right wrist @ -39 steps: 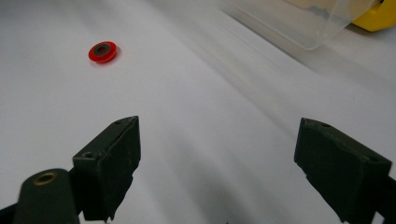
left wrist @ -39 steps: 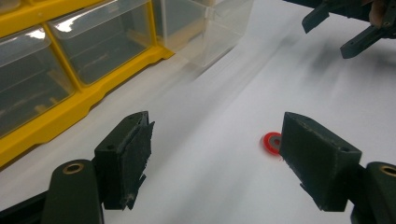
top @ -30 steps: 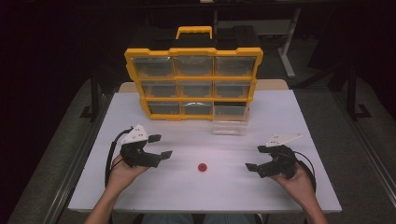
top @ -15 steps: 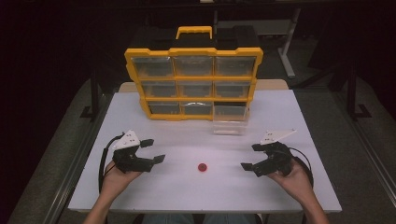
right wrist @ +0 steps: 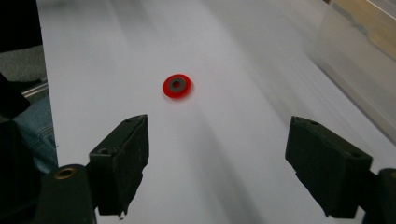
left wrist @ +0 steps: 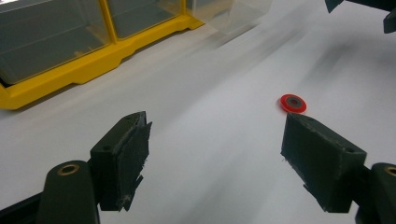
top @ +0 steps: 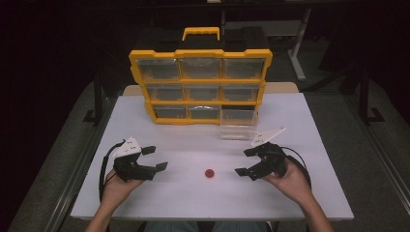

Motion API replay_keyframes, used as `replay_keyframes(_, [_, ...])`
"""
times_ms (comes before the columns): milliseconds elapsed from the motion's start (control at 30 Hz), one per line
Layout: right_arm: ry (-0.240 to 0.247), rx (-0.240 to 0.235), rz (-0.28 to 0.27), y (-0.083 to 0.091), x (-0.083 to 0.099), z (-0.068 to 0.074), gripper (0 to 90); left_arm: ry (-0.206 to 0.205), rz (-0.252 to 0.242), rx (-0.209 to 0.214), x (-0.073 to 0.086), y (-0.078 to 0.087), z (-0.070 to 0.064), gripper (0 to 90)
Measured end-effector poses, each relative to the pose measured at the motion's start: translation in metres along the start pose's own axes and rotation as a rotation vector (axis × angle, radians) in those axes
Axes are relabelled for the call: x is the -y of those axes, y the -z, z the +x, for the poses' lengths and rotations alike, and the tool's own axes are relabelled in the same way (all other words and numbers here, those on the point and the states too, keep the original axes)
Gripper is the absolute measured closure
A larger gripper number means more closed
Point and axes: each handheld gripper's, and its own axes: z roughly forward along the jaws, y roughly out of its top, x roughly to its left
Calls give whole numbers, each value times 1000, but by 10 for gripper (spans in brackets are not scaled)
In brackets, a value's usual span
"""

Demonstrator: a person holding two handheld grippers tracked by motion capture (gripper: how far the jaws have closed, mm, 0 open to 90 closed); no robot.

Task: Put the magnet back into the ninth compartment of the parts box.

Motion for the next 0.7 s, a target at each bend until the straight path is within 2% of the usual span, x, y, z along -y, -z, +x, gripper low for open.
replay_keyframes(267, [53,-64,61,-28,-21,7,318,-10,7,-1,1,0,1,230])
replay_keyframes(333, [79,-66,67,-35,-24,7,336,-9,6,0,1,0,1,230])
replay_keyframes(367, [72,-82,70,-39,-25,8,347,-4,4,0,1,0,1,230])
replay_keyframes(433, [92,-84,86,-46,-26,7,360,-6,-1,0,2,0,1,230])
replay_keyframes(500, [90,-97,95,-53,-27,7,376,-4,2,-1,2,0,2,230])
replay_keyframes(567, [118,-96,96,-60,-29,8,406,8,-2,2,3,-1,2,230])
replay_keyframes(700, [137,-109,103,-75,-32,10,417,-8,-2,5,2,-2,1,230])
